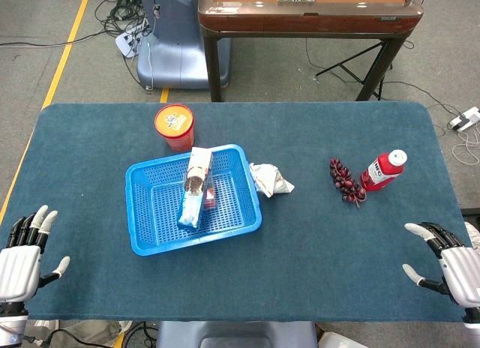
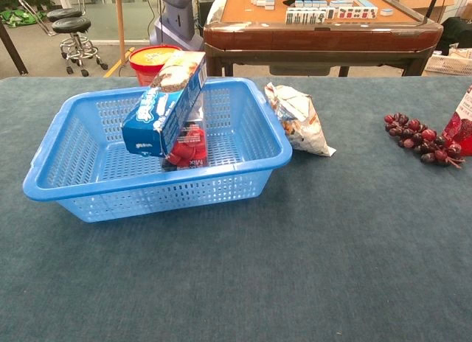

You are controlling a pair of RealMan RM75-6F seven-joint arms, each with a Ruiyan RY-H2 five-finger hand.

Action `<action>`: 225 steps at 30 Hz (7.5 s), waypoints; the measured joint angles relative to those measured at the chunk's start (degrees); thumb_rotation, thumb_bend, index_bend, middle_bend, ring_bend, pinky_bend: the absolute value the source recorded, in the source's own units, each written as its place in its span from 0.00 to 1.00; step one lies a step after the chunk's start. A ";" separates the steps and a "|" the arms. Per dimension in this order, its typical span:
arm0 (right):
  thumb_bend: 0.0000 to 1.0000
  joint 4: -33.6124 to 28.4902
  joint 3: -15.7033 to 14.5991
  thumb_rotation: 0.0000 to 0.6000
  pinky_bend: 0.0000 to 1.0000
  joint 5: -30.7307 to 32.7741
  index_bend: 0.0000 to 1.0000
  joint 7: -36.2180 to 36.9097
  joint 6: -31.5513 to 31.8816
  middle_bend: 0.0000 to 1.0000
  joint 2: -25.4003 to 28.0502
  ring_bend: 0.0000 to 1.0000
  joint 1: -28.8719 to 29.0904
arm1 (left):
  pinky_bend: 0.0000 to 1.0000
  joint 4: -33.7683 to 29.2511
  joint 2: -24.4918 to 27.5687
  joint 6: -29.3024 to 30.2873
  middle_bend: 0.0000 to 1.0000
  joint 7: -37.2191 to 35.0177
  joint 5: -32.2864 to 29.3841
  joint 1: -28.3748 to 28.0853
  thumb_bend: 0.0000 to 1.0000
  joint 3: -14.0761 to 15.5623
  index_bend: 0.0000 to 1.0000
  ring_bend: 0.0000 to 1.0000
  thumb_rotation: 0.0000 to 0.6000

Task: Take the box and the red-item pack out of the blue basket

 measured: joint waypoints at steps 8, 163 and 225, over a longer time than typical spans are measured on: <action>0.19 0.96 -0.36 1.00 0.24 -0.89 0.21 0.30 0.71 0.26 -0.47 0.17 0.46 | 0.00 0.17 0.01 -0.01 0.00 -0.22 0.06 0.06 0.29 -0.03 0.00 0.00 1.00; 0.20 -5.22 -0.65 1.00 0.24 -0.25 0.21 2.61 1.12 0.26 6.40 0.17 1.60 | 0.11 46.68 -9.04 -32.71 0.06 15.47 4.67 -38.70 0.29 1.46 0.00 0.14 1.00; 0.21 -4.91 -0.62 1.00 0.24 1.13 0.21 2.69 0.82 0.26 6.48 0.17 1.18 | 0.10 26.33 -14.17 -45.58 0.02 15.77 3.12 -55.57 0.27 -2.51 0.01 0.10 1.00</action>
